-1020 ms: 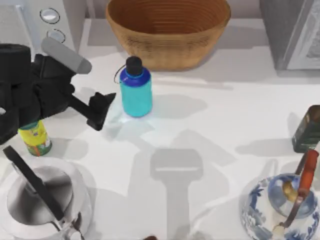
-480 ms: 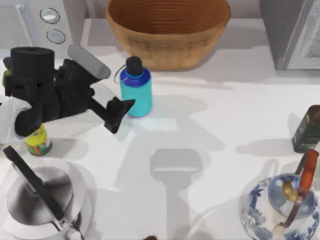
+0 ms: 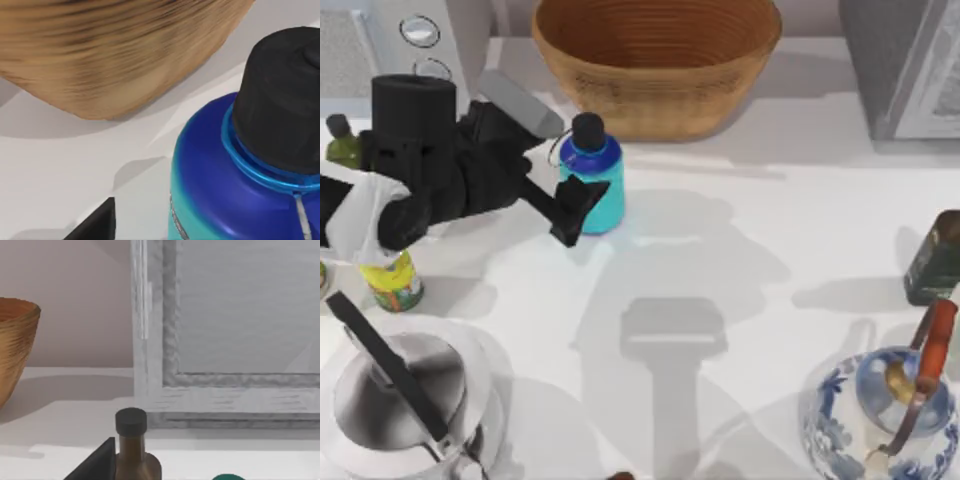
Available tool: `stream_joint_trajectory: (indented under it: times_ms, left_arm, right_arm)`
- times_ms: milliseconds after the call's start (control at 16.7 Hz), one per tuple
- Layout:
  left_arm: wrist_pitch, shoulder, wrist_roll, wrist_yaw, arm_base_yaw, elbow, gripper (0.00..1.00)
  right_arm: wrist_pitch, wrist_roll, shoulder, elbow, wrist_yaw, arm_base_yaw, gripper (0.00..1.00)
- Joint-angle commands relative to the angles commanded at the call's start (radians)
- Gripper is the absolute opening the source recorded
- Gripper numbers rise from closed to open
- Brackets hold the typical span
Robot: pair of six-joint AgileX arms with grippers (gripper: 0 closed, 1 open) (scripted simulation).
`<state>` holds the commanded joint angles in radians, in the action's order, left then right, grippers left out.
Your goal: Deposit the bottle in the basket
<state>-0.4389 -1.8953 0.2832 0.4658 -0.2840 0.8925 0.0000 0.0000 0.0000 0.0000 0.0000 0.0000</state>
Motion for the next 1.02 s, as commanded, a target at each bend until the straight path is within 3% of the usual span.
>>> stream_joint_trajectory:
  times_ms: [660,1020]
  left_arm:
    - [-0.090,-0.187,-0.029,-0.042,-0.053,0.107,1.00]
    - [-0.090,-0.187,-0.029,-0.042,-0.053,0.107,0.55]
  right_arm:
    - [0.000,0.000,0.000,0.000,0.000,0.000,1.00]
    - [0.000,0.000,0.000,0.000,0.000,0.000,1.00]
